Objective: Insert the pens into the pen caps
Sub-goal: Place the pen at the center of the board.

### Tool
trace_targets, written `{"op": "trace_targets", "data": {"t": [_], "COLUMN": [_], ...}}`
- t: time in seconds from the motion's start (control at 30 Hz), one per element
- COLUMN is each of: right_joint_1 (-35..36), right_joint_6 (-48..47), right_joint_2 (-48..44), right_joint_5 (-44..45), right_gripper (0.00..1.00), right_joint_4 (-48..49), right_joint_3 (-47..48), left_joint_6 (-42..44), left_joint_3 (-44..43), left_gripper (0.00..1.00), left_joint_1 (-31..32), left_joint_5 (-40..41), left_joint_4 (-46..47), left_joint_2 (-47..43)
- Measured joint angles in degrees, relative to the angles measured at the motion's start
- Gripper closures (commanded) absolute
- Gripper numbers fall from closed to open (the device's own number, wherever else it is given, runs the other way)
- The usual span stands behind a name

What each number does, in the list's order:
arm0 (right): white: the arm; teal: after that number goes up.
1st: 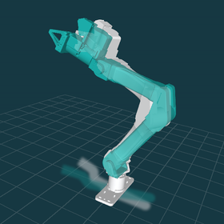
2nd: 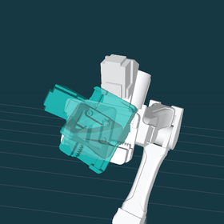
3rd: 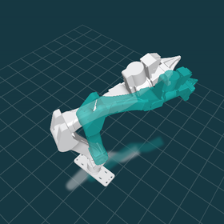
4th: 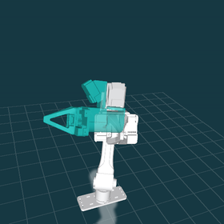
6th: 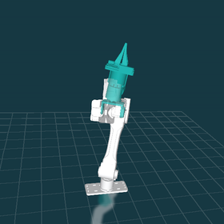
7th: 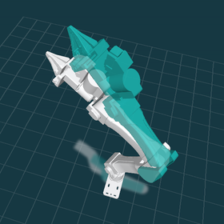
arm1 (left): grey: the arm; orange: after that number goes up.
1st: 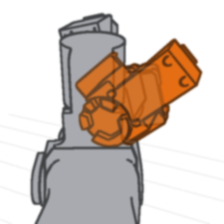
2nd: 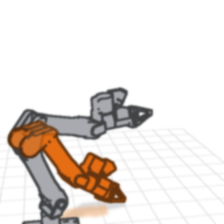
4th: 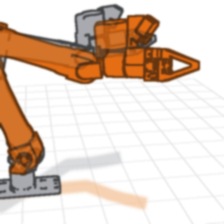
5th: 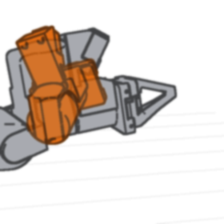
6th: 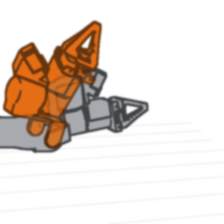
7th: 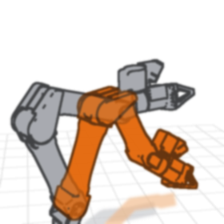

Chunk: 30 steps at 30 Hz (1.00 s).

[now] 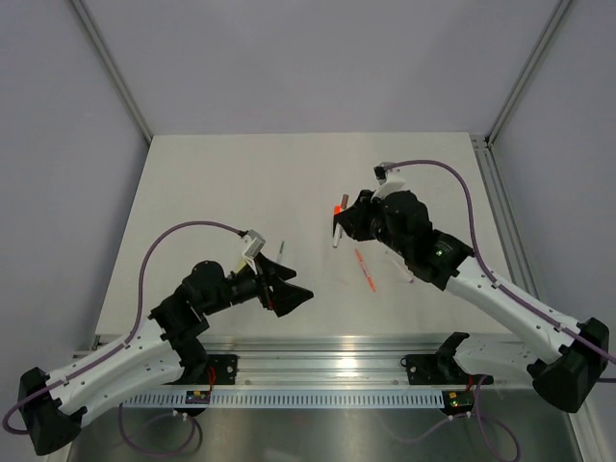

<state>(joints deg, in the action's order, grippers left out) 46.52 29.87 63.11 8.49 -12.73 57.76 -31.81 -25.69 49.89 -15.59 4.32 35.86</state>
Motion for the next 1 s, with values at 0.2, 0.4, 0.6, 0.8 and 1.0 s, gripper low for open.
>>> {"op": "trace_targets", "data": {"t": [0.2, 0.4, 0.6, 0.8, 1.0], "right_joint_1": [-16.92, -27.47, -32.35, -32.70, -32.68], "right_joint_6": [-3.13, -6.58, -9.94, -11.08, -11.02], "right_joint_2": [9.44, 24.63, 39.58, 48.76, 54.77], "right_joint_5": [-8.79, -15.74, -17.75, -18.67, -19.08], "right_gripper": [1.00, 1.00, 0.98, 0.94, 0.92], "right_joint_4": [1.51, 0.83, -1.53, -5.62, -9.44], "right_joint_3": [-1.20, 3.50, 15.10, 23.65, 28.79], "left_joint_6": [-1.07, -1.25, -1.09, -0.79, 0.74], "left_joint_3": [7.04, 10.43, 11.28, 11.26, 11.08], "left_gripper": [0.01, 0.01, 0.01, 0.01, 0.01], "left_joint_1": [0.00, 0.04, 0.07, 0.15, 0.22], "left_joint_5": [1.46, 2.80, 4.28, 5.40, 6.97], "left_joint_4": [0.00, 1.88, 5.86, 8.28, 7.82], "left_joint_2": [-1.29, -0.37, 2.69, 5.51, 5.68]}}
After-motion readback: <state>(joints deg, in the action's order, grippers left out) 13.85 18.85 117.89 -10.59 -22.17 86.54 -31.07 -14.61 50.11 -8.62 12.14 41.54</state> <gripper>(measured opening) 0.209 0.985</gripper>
